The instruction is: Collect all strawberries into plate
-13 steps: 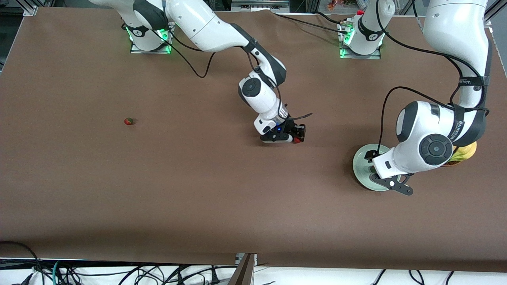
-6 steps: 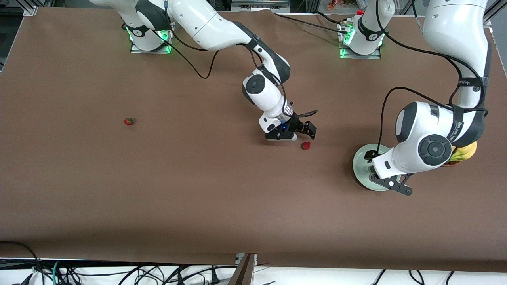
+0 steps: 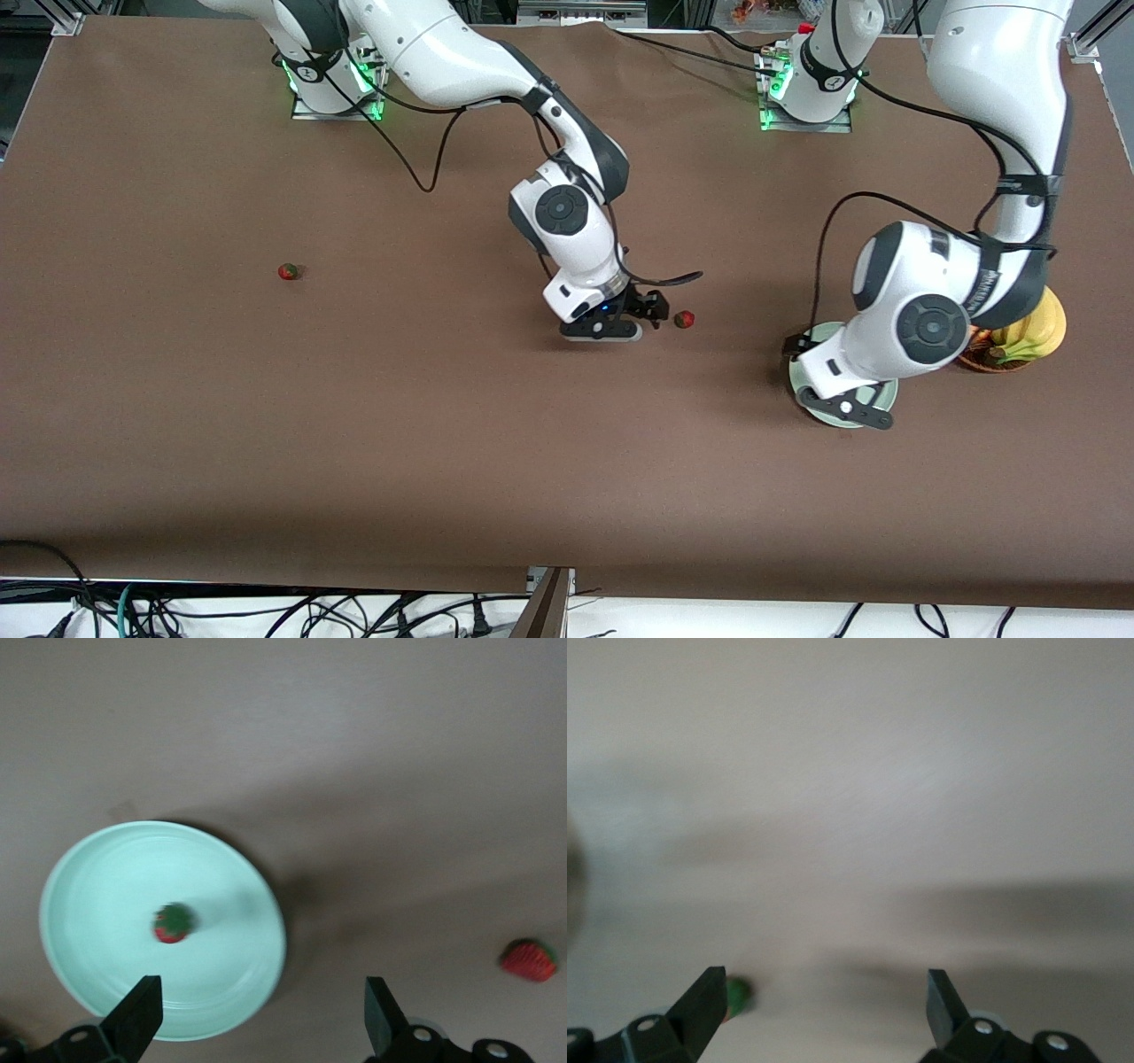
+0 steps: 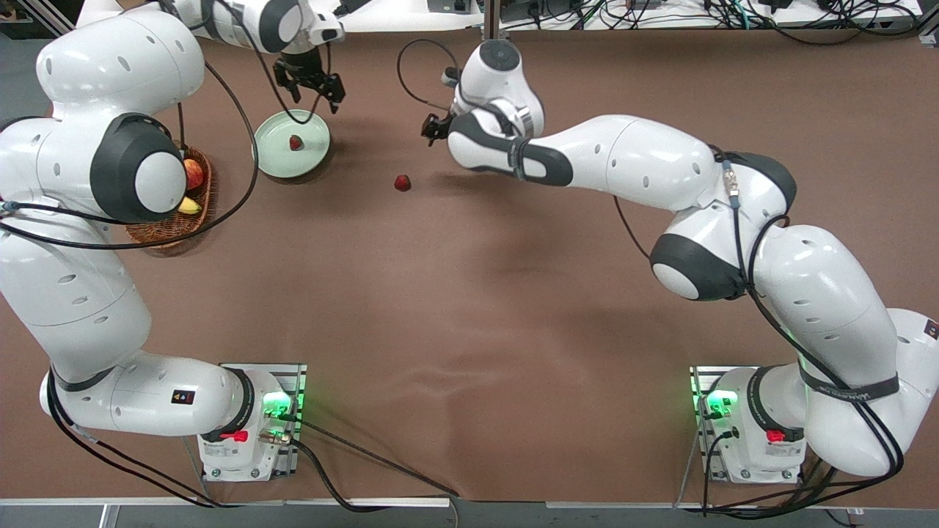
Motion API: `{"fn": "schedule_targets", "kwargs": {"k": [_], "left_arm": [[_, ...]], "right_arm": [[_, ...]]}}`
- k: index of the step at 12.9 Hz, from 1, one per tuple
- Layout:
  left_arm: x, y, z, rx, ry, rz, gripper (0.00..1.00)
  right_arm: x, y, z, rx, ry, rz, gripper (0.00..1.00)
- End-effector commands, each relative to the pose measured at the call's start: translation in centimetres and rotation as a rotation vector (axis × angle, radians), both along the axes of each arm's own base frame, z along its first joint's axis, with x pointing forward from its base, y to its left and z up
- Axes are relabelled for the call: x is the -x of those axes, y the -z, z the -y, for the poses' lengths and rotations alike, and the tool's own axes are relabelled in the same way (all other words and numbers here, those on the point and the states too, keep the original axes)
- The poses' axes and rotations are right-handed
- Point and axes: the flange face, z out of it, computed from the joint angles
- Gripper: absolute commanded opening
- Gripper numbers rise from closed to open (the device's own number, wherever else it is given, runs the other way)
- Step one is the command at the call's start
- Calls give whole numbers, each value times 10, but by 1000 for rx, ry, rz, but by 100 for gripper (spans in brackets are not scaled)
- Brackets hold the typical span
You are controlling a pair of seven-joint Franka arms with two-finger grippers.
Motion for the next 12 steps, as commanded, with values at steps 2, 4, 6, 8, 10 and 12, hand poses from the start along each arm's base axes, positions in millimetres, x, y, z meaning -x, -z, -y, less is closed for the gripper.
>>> {"fn": "schedule_targets", "kwargs": {"k": [2, 4, 6, 8, 10, 12], "left_arm": [[12, 18, 49, 19, -109, -15, 100], [23, 32, 76, 9, -162, -8, 100], [35, 52, 99, 9, -199, 7, 100], [53, 80, 112, 27, -219, 39, 100], [67, 93, 123, 28, -243, 48, 100], [97, 109, 154, -13, -270, 27, 100]], "right_arm": [[-23, -38, 69, 153, -69, -43, 99], [-37, -43, 106, 233, -142, -69, 99], [-48, -48, 142, 299, -212, -122, 99], [-55, -59, 178, 348, -280, -170, 99], [-58, -68, 225, 361, -325, -205, 100], [-56, -71, 280, 357, -360, -234, 99]]}}
